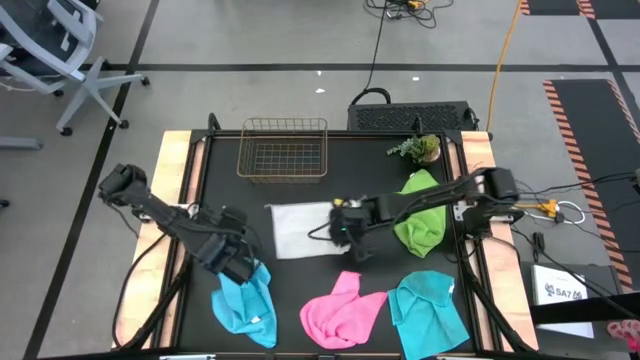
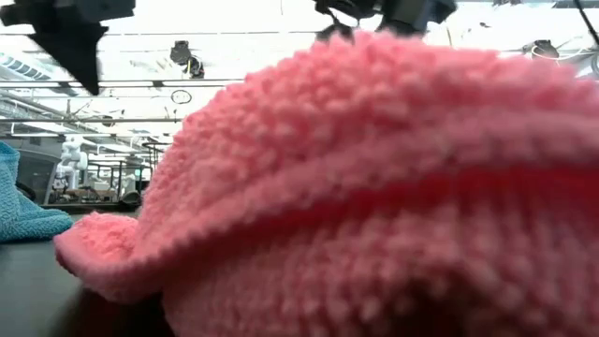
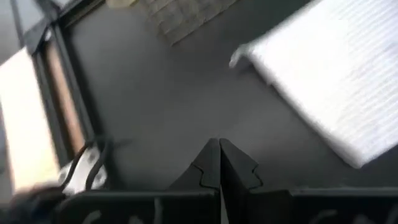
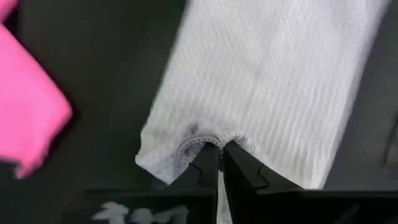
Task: Fold microfiber towels
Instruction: Fold the gray microfiber cloth
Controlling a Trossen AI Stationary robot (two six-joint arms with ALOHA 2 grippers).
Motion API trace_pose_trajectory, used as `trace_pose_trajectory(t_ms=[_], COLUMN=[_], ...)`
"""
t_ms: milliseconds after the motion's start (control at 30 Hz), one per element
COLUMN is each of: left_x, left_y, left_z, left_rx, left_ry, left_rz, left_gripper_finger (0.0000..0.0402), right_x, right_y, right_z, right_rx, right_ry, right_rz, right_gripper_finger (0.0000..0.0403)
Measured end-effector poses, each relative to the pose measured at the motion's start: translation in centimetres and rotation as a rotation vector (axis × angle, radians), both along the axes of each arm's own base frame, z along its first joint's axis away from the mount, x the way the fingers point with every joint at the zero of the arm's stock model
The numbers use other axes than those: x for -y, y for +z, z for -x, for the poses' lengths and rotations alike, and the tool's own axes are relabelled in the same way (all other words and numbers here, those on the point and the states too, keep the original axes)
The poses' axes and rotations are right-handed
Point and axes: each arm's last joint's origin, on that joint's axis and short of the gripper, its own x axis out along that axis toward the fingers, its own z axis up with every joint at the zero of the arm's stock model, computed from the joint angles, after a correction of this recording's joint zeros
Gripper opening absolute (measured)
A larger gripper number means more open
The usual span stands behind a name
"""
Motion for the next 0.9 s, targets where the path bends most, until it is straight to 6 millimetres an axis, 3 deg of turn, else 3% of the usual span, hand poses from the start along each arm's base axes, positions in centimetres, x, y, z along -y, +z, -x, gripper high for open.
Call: trace_pose_trajectory(t_ms=[200, 433, 900], left_x=[1.6, 2.8, 3.1], left_y=[-1.3, -2.3, -2.3], left_z=[1.9, 3.6, 3.9], left_rx=[-0.012, -0.019, 0.003], left_ry=[0.066, 0.117, 0.104], left_rz=[0.036, 0.058, 0.046], left_gripper_finger=[0.0000, 0.0000, 0.0000], right_x=[-0.7, -0.9, 0.0], right_y=[1.2, 1.7, 1.4], right_z=[-4.5, -7.3, -7.9], right_rx=[0.080, 0.119, 0.139], right_ry=[0.121, 0.202, 0.081], right_rz=[-0.018, 0.029, -0.049], right_gripper_finger=[0.0000, 0.0000, 0.0013])
